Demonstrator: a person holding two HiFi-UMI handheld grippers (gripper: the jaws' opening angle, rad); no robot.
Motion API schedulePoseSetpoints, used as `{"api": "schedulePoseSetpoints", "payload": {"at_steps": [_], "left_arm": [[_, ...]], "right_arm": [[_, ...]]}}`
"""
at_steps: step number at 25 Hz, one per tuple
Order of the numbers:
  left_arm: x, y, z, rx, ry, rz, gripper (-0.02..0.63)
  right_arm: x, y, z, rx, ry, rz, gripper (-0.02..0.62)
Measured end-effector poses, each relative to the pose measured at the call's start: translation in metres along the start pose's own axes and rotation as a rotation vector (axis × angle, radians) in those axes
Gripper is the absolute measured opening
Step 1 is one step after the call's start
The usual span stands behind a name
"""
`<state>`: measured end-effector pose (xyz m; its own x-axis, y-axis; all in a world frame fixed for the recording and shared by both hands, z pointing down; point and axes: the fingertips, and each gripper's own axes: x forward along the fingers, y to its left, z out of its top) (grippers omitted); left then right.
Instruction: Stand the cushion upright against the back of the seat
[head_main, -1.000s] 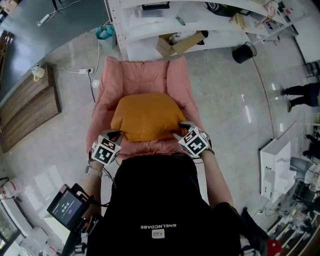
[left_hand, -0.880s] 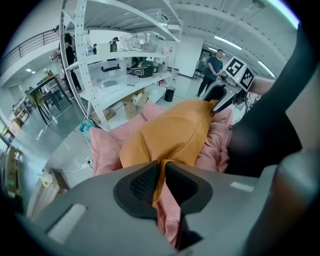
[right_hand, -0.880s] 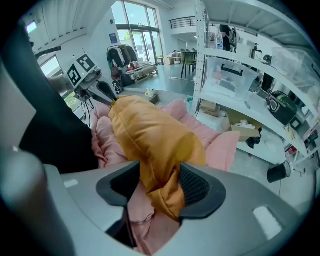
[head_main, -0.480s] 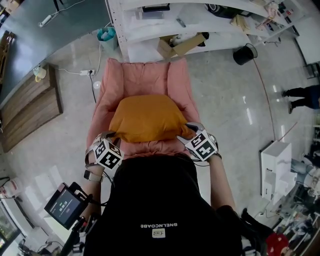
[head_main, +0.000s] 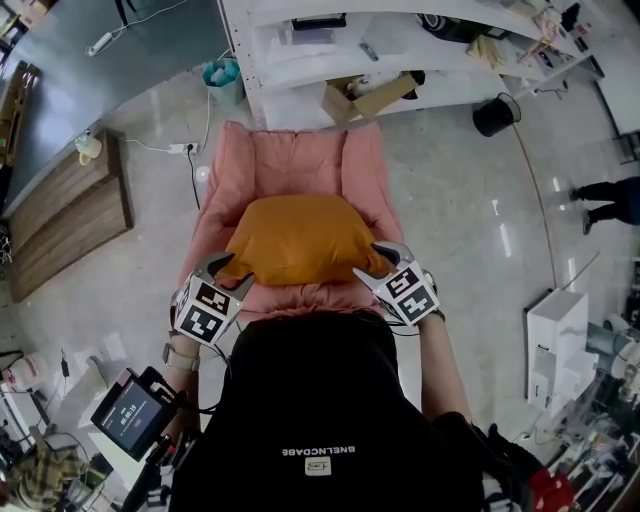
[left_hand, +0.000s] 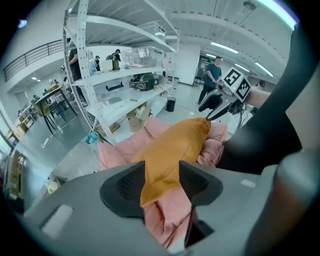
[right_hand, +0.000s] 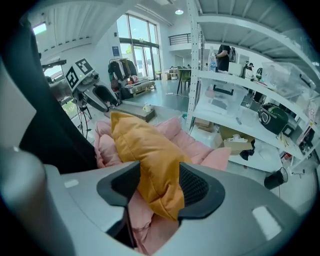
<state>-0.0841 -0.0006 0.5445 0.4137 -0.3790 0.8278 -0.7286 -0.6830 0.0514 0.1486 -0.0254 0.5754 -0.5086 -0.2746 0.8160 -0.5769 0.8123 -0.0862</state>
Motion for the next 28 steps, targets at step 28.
{"api": "schedulePoseSetpoints", "payload": {"at_steps": [28], "left_arm": [[-0.108, -0.002, 0.25, -0.033, -0.751, 0.03, 0.014]], "right_arm": [[-0.147, -0.005, 0.241, 0.103, -0.838, -0.131, 0.024]]}}
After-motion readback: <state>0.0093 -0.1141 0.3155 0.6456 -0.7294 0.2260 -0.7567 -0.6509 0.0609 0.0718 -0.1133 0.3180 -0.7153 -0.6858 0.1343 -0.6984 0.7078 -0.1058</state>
